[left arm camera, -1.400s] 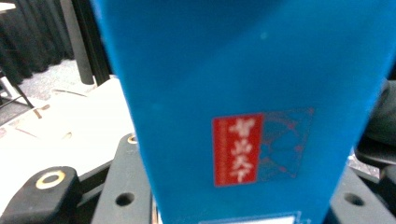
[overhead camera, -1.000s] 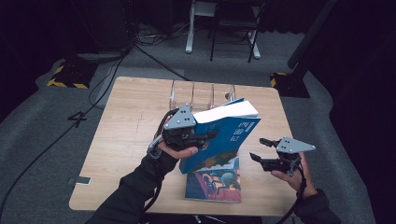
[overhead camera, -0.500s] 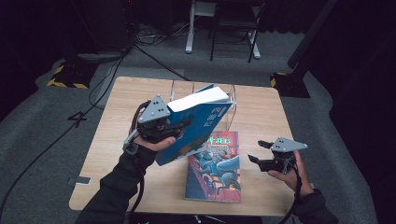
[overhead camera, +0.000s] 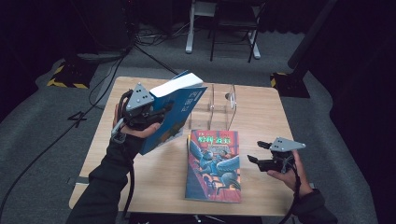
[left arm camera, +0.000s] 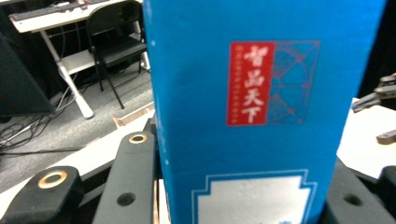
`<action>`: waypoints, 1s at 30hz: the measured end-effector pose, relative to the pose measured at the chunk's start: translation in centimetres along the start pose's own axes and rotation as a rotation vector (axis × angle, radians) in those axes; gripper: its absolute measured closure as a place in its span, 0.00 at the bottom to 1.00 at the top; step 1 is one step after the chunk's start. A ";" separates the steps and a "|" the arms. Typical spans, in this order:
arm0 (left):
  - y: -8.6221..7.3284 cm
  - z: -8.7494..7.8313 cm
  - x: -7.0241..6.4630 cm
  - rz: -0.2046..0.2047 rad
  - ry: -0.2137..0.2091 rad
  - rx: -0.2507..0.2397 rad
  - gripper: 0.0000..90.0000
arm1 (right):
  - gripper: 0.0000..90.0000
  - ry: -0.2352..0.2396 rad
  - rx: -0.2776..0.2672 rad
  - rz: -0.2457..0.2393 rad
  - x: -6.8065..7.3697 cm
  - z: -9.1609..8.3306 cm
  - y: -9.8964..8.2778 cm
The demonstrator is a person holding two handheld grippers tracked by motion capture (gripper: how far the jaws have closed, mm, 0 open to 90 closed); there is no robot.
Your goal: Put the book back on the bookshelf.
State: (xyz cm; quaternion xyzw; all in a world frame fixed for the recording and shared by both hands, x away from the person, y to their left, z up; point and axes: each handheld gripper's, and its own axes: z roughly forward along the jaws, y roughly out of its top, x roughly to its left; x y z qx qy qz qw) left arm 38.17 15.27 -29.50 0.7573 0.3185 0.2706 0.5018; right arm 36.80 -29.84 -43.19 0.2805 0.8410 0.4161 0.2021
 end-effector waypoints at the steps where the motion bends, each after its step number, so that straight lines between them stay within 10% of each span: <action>1: -0.1 0.3 0.1 -0.008 0.005 0.003 0.68 | 0.33 0.000 0.001 0.001 0.0 0.0 0.0; 30: -0.7 9.1 1.4 -0.140 0.189 -0.017 0.68 | 0.33 0.014 0.000 0.006 -0.1 0.3 -0.3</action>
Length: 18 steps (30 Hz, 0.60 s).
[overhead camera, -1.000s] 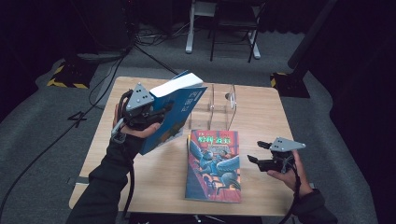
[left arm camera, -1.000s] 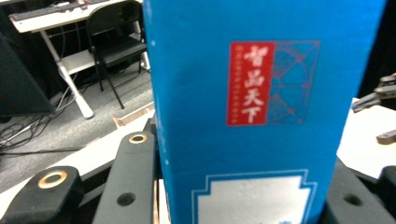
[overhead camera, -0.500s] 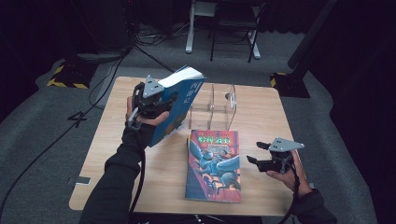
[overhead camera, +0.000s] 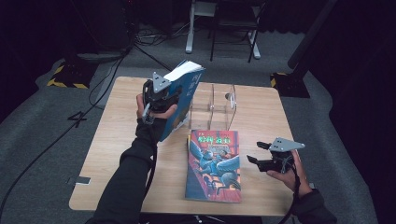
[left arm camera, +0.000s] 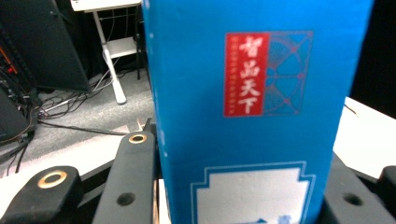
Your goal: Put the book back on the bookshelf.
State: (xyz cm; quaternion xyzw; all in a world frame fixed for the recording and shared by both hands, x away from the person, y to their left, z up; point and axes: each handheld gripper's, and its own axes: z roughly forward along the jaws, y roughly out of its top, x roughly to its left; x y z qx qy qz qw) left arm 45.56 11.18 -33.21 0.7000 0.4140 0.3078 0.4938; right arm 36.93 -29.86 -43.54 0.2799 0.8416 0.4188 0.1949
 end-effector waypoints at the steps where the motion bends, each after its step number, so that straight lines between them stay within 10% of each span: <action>1: -0.1 0.2 0.0 -0.007 0.002 -0.001 0.68 | 0.33 0.001 0.000 0.000 0.0 0.0 0.0; 18: -2.7 0.2 0.6 -0.055 -0.026 -0.029 0.67 | 0.33 0.008 0.010 -0.011 0.1 0.2 -0.1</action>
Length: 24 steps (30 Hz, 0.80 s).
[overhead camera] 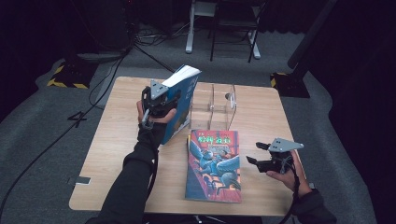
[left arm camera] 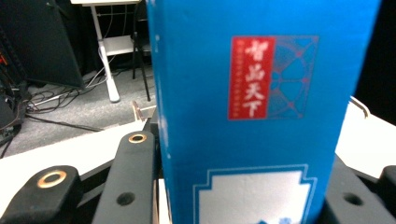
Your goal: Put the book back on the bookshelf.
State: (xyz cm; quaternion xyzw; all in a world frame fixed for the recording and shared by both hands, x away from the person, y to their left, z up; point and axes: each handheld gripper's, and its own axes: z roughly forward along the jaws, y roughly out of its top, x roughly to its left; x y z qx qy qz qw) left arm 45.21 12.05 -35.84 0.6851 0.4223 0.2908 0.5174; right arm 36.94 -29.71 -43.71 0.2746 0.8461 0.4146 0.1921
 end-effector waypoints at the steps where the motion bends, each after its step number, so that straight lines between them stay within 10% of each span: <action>1: -0.2 -0.2 0.0 0.002 -0.002 -0.003 0.67 | 0.33 0.000 0.001 -0.001 0.0 0.0 0.0; 24: -2.6 -3.9 1.7 0.027 -0.084 0.056 0.66 | 0.34 0.009 0.016 0.002 0.2 0.1 -0.2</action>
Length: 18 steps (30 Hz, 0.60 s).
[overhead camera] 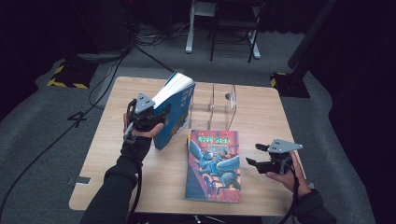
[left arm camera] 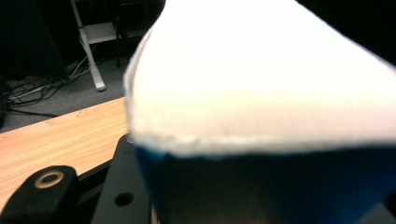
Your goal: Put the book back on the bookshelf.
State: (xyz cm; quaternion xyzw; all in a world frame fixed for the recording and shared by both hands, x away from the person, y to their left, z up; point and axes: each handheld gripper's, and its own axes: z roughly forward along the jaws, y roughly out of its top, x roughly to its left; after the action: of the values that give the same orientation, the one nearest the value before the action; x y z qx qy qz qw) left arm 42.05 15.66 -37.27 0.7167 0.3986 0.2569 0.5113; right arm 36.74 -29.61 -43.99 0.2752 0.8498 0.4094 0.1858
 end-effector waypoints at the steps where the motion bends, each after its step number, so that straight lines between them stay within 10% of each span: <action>1: 0.0 0.0 0.0 0.000 -0.003 0.000 0.66 | 0.33 0.001 0.000 -0.001 0.0 0.0 0.0; 18: 2.2 -1.8 -0.1 0.049 -0.034 -0.038 0.59 | 0.34 0.005 0.000 -0.003 0.0 0.0 0.0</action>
State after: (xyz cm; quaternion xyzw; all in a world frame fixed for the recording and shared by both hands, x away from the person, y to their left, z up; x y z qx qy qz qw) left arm 41.25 16.18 -34.60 0.7205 0.3673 0.2645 0.5254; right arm 36.69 -29.59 -44.00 0.2729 0.8507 0.4096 0.1844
